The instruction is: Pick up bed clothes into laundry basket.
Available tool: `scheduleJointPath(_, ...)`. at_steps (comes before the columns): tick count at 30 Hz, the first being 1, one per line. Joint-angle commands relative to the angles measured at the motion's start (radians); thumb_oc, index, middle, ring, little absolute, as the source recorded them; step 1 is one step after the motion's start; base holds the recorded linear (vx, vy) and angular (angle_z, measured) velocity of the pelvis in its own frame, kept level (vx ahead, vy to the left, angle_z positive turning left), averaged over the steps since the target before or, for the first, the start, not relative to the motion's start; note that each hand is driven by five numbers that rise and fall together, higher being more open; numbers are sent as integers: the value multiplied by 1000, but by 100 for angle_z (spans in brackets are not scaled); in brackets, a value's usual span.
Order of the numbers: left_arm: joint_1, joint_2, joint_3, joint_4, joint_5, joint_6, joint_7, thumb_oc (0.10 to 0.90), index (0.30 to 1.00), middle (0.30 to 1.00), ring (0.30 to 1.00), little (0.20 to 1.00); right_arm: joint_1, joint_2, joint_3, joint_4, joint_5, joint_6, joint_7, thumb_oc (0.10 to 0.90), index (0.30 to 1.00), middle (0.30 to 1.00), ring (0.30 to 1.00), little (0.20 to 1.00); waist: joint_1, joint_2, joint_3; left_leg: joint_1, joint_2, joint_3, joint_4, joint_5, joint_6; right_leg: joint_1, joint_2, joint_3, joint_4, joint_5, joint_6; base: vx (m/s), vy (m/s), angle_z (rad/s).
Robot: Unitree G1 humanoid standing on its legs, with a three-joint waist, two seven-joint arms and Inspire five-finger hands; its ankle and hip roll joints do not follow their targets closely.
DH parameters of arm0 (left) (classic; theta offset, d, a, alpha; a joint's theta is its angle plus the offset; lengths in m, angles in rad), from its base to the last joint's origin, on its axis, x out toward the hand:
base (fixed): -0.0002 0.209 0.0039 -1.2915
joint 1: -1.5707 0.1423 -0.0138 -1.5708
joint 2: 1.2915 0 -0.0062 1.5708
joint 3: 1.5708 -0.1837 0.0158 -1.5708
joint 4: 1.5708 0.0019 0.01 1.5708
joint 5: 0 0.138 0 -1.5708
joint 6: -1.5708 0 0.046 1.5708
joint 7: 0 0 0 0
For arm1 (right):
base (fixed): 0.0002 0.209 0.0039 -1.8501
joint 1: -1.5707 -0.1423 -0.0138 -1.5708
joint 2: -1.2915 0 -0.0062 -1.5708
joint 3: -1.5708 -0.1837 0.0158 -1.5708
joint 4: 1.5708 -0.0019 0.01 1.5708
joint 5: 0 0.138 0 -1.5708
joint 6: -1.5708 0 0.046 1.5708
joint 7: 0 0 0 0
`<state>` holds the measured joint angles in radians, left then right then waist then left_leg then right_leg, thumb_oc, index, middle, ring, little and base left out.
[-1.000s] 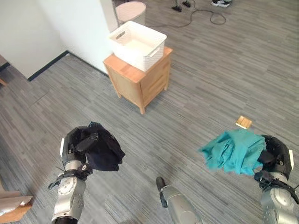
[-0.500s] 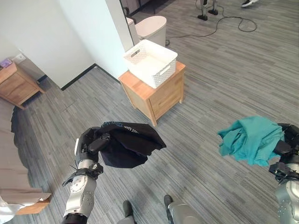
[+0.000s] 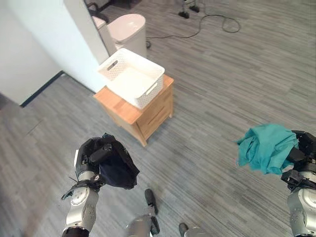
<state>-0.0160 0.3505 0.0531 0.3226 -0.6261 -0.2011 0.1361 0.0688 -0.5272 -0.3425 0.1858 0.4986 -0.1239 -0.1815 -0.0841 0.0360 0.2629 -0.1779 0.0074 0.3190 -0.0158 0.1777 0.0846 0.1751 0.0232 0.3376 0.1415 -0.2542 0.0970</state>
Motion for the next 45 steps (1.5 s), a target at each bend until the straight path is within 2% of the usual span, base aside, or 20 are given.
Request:
scheduleJointPath(1, -115, 129, 88, -112, 8, -141, 17, 400, 300, 300, 300, 300, -102, -64, -39, -102, -19, -111, 7, 400, 300, 300, 300, 300, 9, -58, -98, 15, 42, -2, 108, -167, -153, -90, -291, -34, 58, 255, 126, 207, 166, -22)
scheduleJointPath(5, -138, 138, 65, -121, 5, -136, 10, 400, 300, 300, 300, 300, -102, -56, -44, -100, -27, -107, 5, 400, 300, 300, 300, 300, -18, -41, -63, 71, 26, -16, 88, -202, -135, -179, -257, 6, 179, 375, 108, 192, 137, -17)
scheduleJointPath(8, -144, 141, 54, -128, 7, -133, 2, 400, 300, 300, 300, 300, -101, -55, -47, -88, -29, -104, 2, 400, 300, 300, 300, 300, -31, -25, -55, 100, 35, -24, 65, -203, -135, -231, -214, 32, 180, 371, 105, 117, 59, 2)
scheduleJointPath(10, -160, 146, 40, -131, 17, -132, -9, 400, 300, 300, 300, 300, -94, -48, -56, -81, -25, -108, 0, 400, 300, 300, 300, 300, -54, -9, -47, 134, 32, -36, 35, -203, -133, -296, -153, 55, 147, 301, 106, 151, 84, 11)
scheduleJointPath(11, -176, 149, 34, -131, 21, -133, -9, 400, 300, 300, 300, 300, -91, -47, -63, -80, -22, -111, -2, 400, 300, 300, 300, 300, -67, -1, -42, 148, 30, -48, 18, -202, -134, -321, -117, 58, 138, 234, 103, 184, 65, 38)
scheduleJointPath(12, -215, 155, 25, -129, 25, -142, -7, 400, 300, 300, 300, 300, -84, -45, -76, -71, -13, -122, -10, 400, 300, 300, 300, 300, -83, -5, -31, 175, 14, -73, 0, -206, -135, -375, -55, 62, 55, 176, 97, 156, 39, 58)
scheduleJointPath(13, -219, 156, 22, -127, 26, -143, -6, 400, 300, 300, 300, 300, -84, -44, -78, -70, -12, -123, -10, 400, 300, 300, 300, 300, -87, -3, -30, 177, 14, -79, -4, -207, -134, -369, -58, 56, 49, 174, 97, 170, -43, 70)
scheduleJointPath(14, -241, 156, 30, -140, 26, -156, 9, 400, 300, 300, 300, 300, -66, -39, -95, -70, 1, -140, -18, 400, 300, 300, 300, 300, -96, -15, -28, 196, -5, -112, -10, -215, -133, -370, -24, 57, -16, 183, 89, 125, -96, 98)
scheduleJointPath(18, -199, 125, 84, -196, 22, -175, 32, 400, 300, 300, 300, 300, -23, -36, -124, -59, 7, -147, -27, 400, 300, 300, 300, 300, -87, -24, -34, 201, -16, -163, -6, -220, -134, -297, -38, 32, -73, 201, 68, 64, -102, 129)
scheduleJointPath(19, -137, 100, 164, -232, 14, -201, 67, 400, 300, 300, 300, 300, -9, -43, -152, -58, -1, -149, -32, 400, 300, 300, 300, 300, -66, -28, -43, 206, -13, -171, -34, -205, -136, -277, -40, 6, -112, 213, 60, 17, -129, 40)
scheduleJointPath(25, -34, 59, 318, -315, 45, -241, 142, 400, 300, 300, 300, 300, 23, -51, -225, -46, -1, -149, -53, 400, 300, 300, 300, 300, -43, -24, -67, 204, -4, -186, -68, -179, -146, -237, -45, -31, -143, 196, 38, 19, -96, 37)
scheduleJointPath(26, 1, 16, 390, -374, 55, -281, 198, 400, 300, 300, 300, 300, 34, -43, -245, -44, -2, -151, -60, 400, 300, 300, 300, 300, -31, -30, -67, 204, -2, -191, -69, -179, -147, -230, -41, -35, -144, 191, 31, 7, -59, 4)
scheduleJointPath(30, 26, -18, 431, -453, 128, -290, 252, 400, 300, 300, 300, 300, 50, -36, -254, -50, -10, -158, -67, 400, 300, 300, 300, 300, -31, -32, -78, 215, 4, -189, -69, -185, -148, -212, -34, -32, -152, 183, 23, 46, -62, -4)
scheduleJointPath(33, -9, 53, 418, -482, 180, -271, 220, 400, 300, 300, 300, 300, 49, -62, -261, -45, -5, -165, -58, 400, 300, 300, 300, 300, -40, -29, -85, 229, 8, -185, -70, -188, -151, -194, -28, -29, -157, 180, 20, 26, -43, 15)
scheduleJointPath(34, -56, 124, 400, -462, 201, -268, 213, 400, 300, 300, 300, 300, 44, -79, -260, -36, 4, -170, -51, 400, 300, 300, 300, 300, -44, -27, -84, 235, 10, -186, -70, -191, -152, -187, -25, -30, -157, 174, 18, 22, -58, 22)
scheduleJointPath(35, -182, 299, 328, -402, 226, -257, 184, 400, 300, 300, 300, 300, 33, -122, -242, -33, 15, -178, -32, 400, 300, 300, 300, 300, -68, -11, -87, 240, 15, -181, -69, -183, -159, -181, -20, -26, -154, 176, 19, 37, -33, -3)
scheduleJointPath(36, -193, 307, 323, -391, 223, -262, 183, 400, 300, 300, 300, 300, 30, -119, -245, -30, 15, -179, -32, 400, 300, 300, 300, 300, -65, -13, -86, 241, 15, -182, -71, -187, -160, -180, -21, -27, -156, 173, 19, 32, -15, 8)
scheduleJointPath(39, -360, 480, 196, -273, 142, -265, 128, 400, 300, 300, 300, 300, 12, -155, -221, -21, 37, -180, -11, 400, 300, 300, 300, 300, -92, 9, -91, 241, 15, -178, -71, -180, -167, -179, -19, -25, -158, 173, 22, 18, 3, 5)
scheduleJointPath(43, -673, 660, -67, -63, -26, -245, 38, 400, 300, 300, 300, 300, -9, -178, -159, -14, 77, -185, 17, 400, 300, 300, 300, 300, -144, 56, -94, 239, 14, -168, -71, -169, -176, -182, -18, -25, -161, 177, 29, 13, 21, -3)
scheduleJointPath(45, -795, 693, -153, 2, -65, -248, 27, 400, 300, 300, 300, 300, -5, -160, -148, -13, 86, -187, 22, 400, 300, 300, 300, 300, -155, 63, -92, 238, 13, -165, -71, -167, -178, -184, -19, -27, -163, 180, 32, 13, 6, -4)
